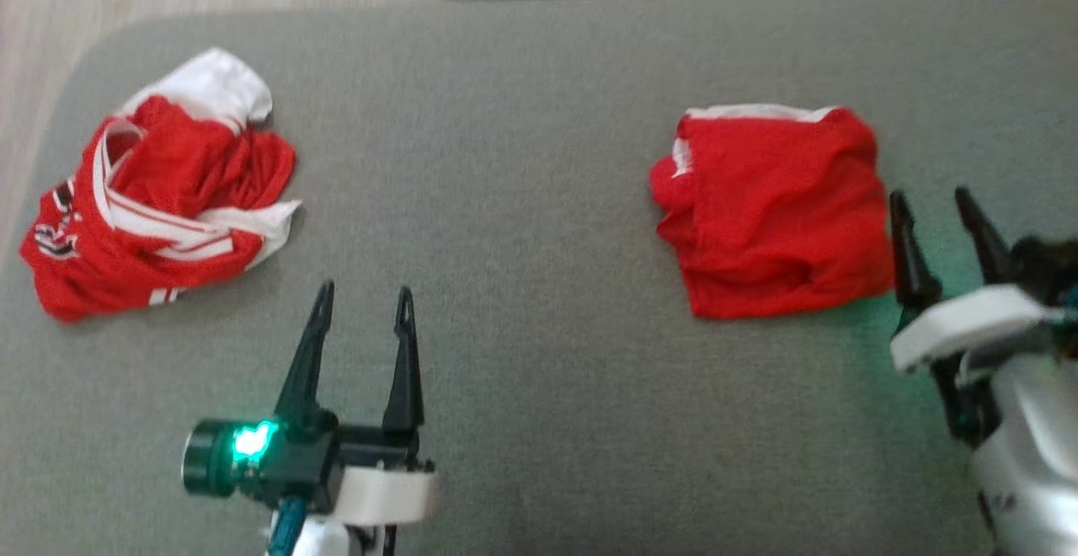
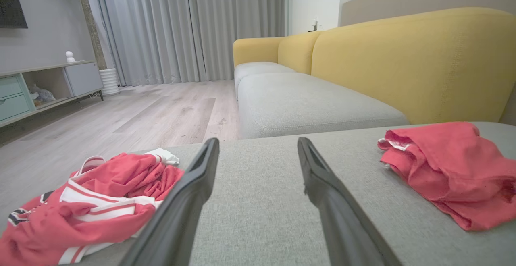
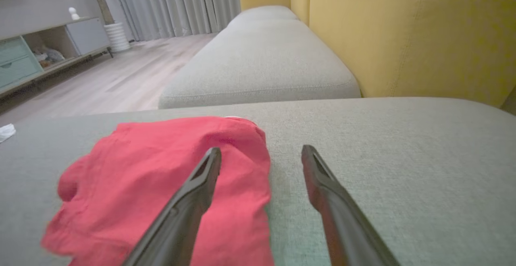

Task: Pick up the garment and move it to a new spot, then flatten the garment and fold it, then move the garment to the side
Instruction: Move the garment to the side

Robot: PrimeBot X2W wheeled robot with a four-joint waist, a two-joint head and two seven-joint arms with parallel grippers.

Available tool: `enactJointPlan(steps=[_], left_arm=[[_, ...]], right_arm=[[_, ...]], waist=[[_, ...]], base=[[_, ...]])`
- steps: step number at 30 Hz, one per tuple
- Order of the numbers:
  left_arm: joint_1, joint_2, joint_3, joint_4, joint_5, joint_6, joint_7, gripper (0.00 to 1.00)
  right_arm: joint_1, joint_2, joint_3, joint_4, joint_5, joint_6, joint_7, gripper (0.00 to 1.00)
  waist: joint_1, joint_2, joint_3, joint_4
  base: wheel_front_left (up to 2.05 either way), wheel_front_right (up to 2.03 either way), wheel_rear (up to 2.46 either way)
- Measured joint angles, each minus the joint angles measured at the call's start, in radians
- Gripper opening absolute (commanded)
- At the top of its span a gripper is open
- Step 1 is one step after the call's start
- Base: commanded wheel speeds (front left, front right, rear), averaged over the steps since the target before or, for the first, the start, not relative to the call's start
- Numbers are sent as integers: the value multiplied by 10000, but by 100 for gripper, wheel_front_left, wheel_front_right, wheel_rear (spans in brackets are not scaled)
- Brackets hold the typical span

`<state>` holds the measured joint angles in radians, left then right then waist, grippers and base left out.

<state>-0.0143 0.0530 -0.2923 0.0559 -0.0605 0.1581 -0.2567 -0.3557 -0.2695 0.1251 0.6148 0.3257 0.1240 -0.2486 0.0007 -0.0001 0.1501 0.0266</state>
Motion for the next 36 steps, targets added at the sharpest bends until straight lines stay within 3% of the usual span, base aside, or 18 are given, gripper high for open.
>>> enactJointPlan(steps=[5,8,9,10,11,12,16,25,31,36], left_arm=[[-271,-6,-132,-48,-29,81,0,100],[-355,-6,-295,-46,-31,104,0,100],[-429,-10,-313,-42,-33,105,0,100],[-507,-12,-313,-42,-33,157,0,100],[-587,-12,-309,-44,-33,194,0,100],[-662,-10,-299,-50,-33,198,0,100],[-849,-12,-255,-105,-31,263,0,100],[-1517,-12,-226,-332,123,-13,0,100],[-2052,-10,-199,-395,268,-173,0,100],[-2535,-2,-176,-357,349,-280,-2,100]], right_arm=[[-1179,-596,711,1390,803,0,754,100],[-1483,-619,1327,1891,1586,0,1244,100],[-1558,-614,1549,1948,1896,2,1356,91],[-1677,-621,1703,1929,2238,0,1348,55],[-1822,-667,1814,1896,2575,0,1344,9],[-2003,-715,1956,1883,2867,2,1344,0],[-2610,-1195,2692,1707,3567,2,1346,0],[-3778,-3459,3221,2345,3409,2,1450,0],[-4340,-4389,3126,2765,3007,2,1325,0],[-5078,-4671,2734,3106,2374,2,1009,1]], waist=[[-1,0,872,309],[-4,0,1256,473],[-3,0,1360,511],[-4,0,1449,536],[-5,0,1522,546],[-6,0,1589,536],[-6,0,1806,278],[-5,0,2777,-596],[-5,0,3518,-1070],[-4,0,4107,-1543]], base=[[0,0,0],[0,0,0],[0,0,0],[0,0,0],[0,0,0],[0,0,0],[0,0,0],[0,0,0],[0,0,0],[0,0,0]])
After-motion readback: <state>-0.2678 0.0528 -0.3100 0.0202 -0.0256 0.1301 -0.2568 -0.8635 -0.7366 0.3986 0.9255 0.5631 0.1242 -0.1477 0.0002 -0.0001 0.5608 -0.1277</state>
